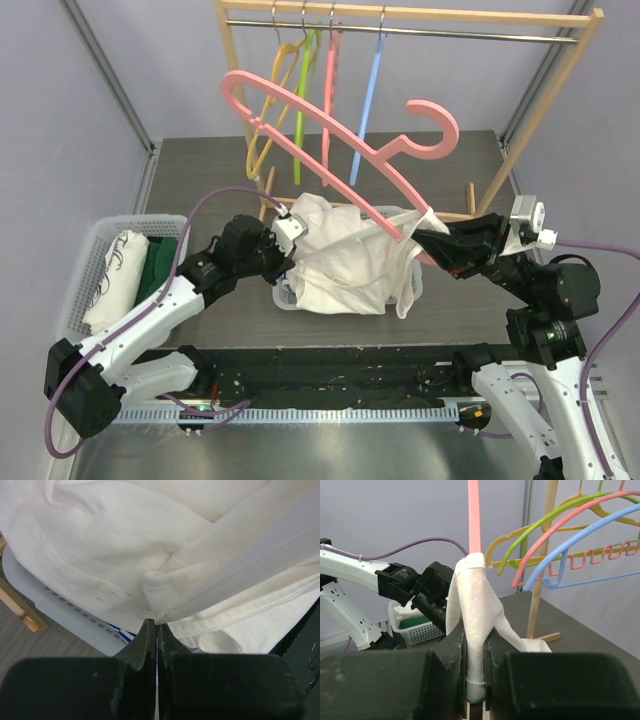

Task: Remove the tank top from the hanger

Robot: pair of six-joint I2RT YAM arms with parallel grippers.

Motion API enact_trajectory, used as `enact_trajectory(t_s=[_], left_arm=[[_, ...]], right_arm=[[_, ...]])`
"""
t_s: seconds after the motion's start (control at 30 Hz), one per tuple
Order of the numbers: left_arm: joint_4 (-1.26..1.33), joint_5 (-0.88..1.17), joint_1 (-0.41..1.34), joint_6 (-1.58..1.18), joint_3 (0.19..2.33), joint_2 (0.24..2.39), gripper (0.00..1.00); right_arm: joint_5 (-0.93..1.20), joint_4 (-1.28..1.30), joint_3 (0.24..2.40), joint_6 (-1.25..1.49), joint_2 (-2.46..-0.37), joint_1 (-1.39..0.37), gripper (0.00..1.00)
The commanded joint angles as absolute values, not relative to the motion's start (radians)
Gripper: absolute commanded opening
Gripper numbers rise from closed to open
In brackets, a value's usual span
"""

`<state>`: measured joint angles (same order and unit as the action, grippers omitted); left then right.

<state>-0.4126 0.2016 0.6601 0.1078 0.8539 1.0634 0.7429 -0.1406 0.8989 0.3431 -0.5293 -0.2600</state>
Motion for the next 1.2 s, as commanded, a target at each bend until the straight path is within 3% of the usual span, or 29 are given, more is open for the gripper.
enact_trajectory(t_s=[0.0,0.1,0.13,0.2,0.23,0.3,0.4,0.43,0.53,0.7,1.03,1.17], left_arm=[[-0.367,0.143,0.657,0.167,0.795,1.072,0.00],[-0.371,0.155,0.657,0.201,0.778,1.071,0.00],[-0.371,0.156,0.657,0.219,0.772,1.068,0.06],[-0.374,0.149,0.657,0.219,0.759,1.063,0.26],[-0.385,0.147,0.657,0.218,0.758,1.054,0.42],[-0.394,0.146,0.657,0.224,0.761,1.043,0.46],[-0.410,0.130,0.657,0.226,0.778,1.019,0.69],[-0.428,0.135,0.657,0.227,0.790,1.002,0.83],[-0.500,0.169,0.657,0.221,0.862,0.965,0.99],[-0.665,0.259,0.657,0.206,1.027,0.919,1.00],[-0.879,0.334,0.657,0.322,1.133,0.813,1.00],[-1.015,0.417,0.657,0.400,1.319,0.819,1.00]], right_arm=[[0.704,-0.195,0.934,0.337,-0.500,-0.262,0.01],[0.696,-0.135,0.931,0.305,-0.480,-0.261,0.01],[0.695,-0.123,0.931,0.293,-0.477,-0.262,0.01],[0.696,-0.110,0.930,0.291,-0.474,-0.262,0.01],[0.701,-0.109,0.930,0.293,-0.477,-0.262,0.01],[0.703,-0.101,0.939,0.291,-0.488,-0.262,0.01],[0.724,-0.049,0.988,0.259,-0.514,-0.262,0.01],[0.727,-0.038,0.992,0.255,-0.517,-0.261,0.01],[0.738,-0.014,0.994,0.242,-0.523,-0.261,0.01],[0.736,-0.006,1.000,0.220,-0.526,-0.262,0.01],[0.793,0.083,1.075,0.207,-0.592,-0.261,0.01],[0.854,0.211,1.117,0.146,-0.627,-0.262,0.01]])
